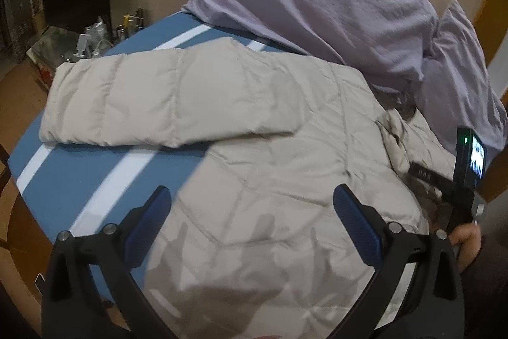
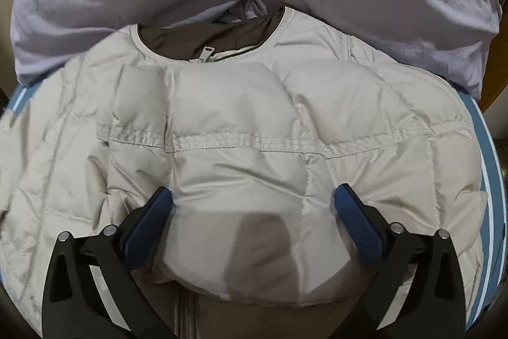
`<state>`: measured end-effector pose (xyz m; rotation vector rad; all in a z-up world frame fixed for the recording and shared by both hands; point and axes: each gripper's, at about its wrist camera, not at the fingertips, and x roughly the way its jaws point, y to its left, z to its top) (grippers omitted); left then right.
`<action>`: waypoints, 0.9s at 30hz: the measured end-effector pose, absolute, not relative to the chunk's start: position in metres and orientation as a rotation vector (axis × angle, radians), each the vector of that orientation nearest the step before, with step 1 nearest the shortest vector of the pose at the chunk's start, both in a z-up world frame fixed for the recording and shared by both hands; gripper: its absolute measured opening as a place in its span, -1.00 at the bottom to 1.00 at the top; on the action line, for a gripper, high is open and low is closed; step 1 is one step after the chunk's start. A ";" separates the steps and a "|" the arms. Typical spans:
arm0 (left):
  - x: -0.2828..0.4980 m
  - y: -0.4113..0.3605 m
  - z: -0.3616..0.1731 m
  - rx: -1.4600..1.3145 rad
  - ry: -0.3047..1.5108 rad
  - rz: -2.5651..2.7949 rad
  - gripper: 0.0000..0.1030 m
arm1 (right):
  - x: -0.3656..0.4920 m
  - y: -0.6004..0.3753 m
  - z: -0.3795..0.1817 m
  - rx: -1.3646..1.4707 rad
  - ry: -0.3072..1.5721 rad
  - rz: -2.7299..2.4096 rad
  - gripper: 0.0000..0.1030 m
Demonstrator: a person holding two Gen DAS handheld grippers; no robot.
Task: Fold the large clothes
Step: 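Grasp the cuff of the other sleeve with the left tool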
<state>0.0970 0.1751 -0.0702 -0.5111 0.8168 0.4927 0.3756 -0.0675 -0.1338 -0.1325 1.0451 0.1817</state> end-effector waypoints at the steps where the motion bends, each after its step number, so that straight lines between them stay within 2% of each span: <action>1: 0.095 0.181 -0.070 -0.518 0.814 0.501 0.96 | 0.375 -0.066 -0.136 -0.143 1.034 0.177 0.97; 15: 0.075 0.269 -0.079 -0.610 0.810 0.650 0.96 | 0.370 -0.069 -0.140 -0.133 0.984 0.193 0.97; 27: 0.065 0.334 -0.081 -0.554 0.820 0.820 0.96 | 0.369 -0.068 -0.141 -0.130 0.984 0.196 0.97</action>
